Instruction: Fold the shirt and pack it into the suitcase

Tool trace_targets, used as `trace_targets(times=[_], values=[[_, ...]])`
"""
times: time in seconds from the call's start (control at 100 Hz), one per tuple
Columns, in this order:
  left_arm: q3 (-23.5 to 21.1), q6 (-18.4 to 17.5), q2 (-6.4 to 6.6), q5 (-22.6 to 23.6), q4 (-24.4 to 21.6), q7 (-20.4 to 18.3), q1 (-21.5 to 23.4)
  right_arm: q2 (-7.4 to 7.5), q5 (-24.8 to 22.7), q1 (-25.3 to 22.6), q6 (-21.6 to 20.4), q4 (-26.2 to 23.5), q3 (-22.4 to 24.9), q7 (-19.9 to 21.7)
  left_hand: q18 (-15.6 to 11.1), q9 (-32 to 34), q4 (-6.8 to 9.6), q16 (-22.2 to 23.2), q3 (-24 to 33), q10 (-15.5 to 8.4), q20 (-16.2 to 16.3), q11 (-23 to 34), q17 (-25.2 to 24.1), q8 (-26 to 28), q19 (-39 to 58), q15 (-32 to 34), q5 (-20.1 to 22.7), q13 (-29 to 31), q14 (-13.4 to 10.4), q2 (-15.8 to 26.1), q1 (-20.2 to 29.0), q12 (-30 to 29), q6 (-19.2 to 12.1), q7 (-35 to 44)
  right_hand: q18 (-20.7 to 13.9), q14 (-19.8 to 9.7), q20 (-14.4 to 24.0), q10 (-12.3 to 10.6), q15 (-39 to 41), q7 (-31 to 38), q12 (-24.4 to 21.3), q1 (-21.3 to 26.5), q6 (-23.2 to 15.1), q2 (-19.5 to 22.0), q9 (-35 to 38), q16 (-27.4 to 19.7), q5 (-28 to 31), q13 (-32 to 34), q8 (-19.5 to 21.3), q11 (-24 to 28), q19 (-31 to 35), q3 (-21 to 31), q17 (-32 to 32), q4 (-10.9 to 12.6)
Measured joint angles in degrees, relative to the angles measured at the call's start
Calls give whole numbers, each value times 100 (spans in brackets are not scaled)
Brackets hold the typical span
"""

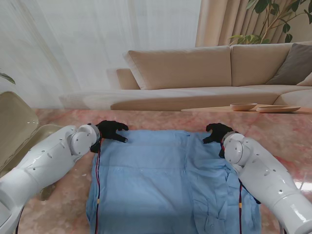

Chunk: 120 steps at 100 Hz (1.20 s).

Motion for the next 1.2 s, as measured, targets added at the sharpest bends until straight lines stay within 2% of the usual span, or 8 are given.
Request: trace_targets(times=[0.48, 0.54, 0.8, 0.89, 0.93, 1.0, 1.05, 1.2], values=[[151, 3, -51, 15, 83, 72, -50, 24, -186, 11, -49, 58, -88, -149, 127, 510, 12, 2338, 228, -338, 1949, 1188, 922, 835, 2160, 2224, 195, 1132, -88, -398, 260, 1288, 83, 1512, 101, -12, 295, -3, 3321, 941, 1543, -2, -89, -457, 712, 2180, 617, 971, 661, 1497, 2396, 441, 727, 0], [151, 15, -54, 20, 82, 72, -48, 22, -210, 12, -58, 88, -110, -194, 73, 629, 2, 2662, 1553, -409, 2150, 1404, 1172, 1121, 2477, 2478, 186, 1290, -89, -742, -4, 1500, 76, 1821, 75, -19, 381, -23, 3573, 1134, 1692, -2, -153, -519, 850, 2371, 624, 1032, 808, 1688, 2656, 531, 839, 0], [150, 111, -73, 5, 76, 79, -21, -16, -237, 60, -82, 238, -212, -453, 27, 1415, -267, 3295, 2064, -658, 2393, 1538, 1811, 2131, 2936, 3351, 178, 1870, -179, -1257, 700, 3281, -115, 3144, -243, -249, 718, -374, 4993, 2749, 2339, 171, -583, -816, 1942, 3085, 977, 2319, 1298, 2571, 4085, 792, 2004, -105], [149, 150, -87, -50, 79, 67, -19, -71, -233, 104, -149, 424, -283, -934, -15, 1628, -293, 3390, 2026, -708, 2450, 1479, 1990, 2262, 3091, 3576, 180, 1990, -228, -1303, 919, 3638, -181, 3449, -533, -400, 694, -497, 5528, 3682, 2572, 540, -730, -980, 2348, 3093, 977, 2911, 930, 2863, 4724, 823, 2911, -487], [148, 167, -93, -80, 80, 52, -19, -96, -229, 112, -156, 479, -289, -1038, -17, 1628, -293, 3427, 2026, -708, 2452, 1479, 2062, 2351, 3153, 3649, 180, 2110, -233, -1303, 941, 3704, -206, 3580, -426, -456, -328, -547, 5668, 4008, 2691, 696, -765, -1015, 2453, 3093, 972, 3077, 787, 2934, 4256, 824, 3702, -618], [139, 187, -102, -140, 80, 10, -18, -109, -229, 113, -152, 485, -289, -994, -23, 1628, -293, 3490, 2030, -708, 2456, 1486, 2119, 2478, 3181, 3726, 76, 2110, -237, -1298, 988, 3787, -234, 3751, -433, -548, 146, -668, 5893, 4495, 2828, 870, -908, -1016, 2716, 3093, 972, 3332, 587, 3027, 4357, 824, 4038, -621], [134, 199, -107, -185, 81, -19, -18, -110, -231, 113, -138, 477, -288, -918, -24, 1628, -293, 3524, 2031, -708, 2459, 1505, 2126, 2545, 3197, 3796, 112, 2110, -238, -1295, 1014, 3837, -248, 3849, -304, -574, -399, -733, 5966, 4772, 2861, 951, -987, -1016, 2854, 3093, 972, 3489, 493, 3092, 4102, 808, 4201, -625], [50, 250, -136, -325, 82, -77, 2, -110, -236, 103, -118, 435, -254, -825, -27, 1628, -294, 3661, 2345, -708, 2562, 1795, 2239, 2830, 3338, 3952, 112, 2162, -240, -1289, 1054, 3933, -381, 4392, -537, -659, 562, -829, 6219, 5141, 2887, 1151, -1093, -1016, 3124, 3093, 979, 3812, 404, 3237, 5133, 763, 4103, -628]])
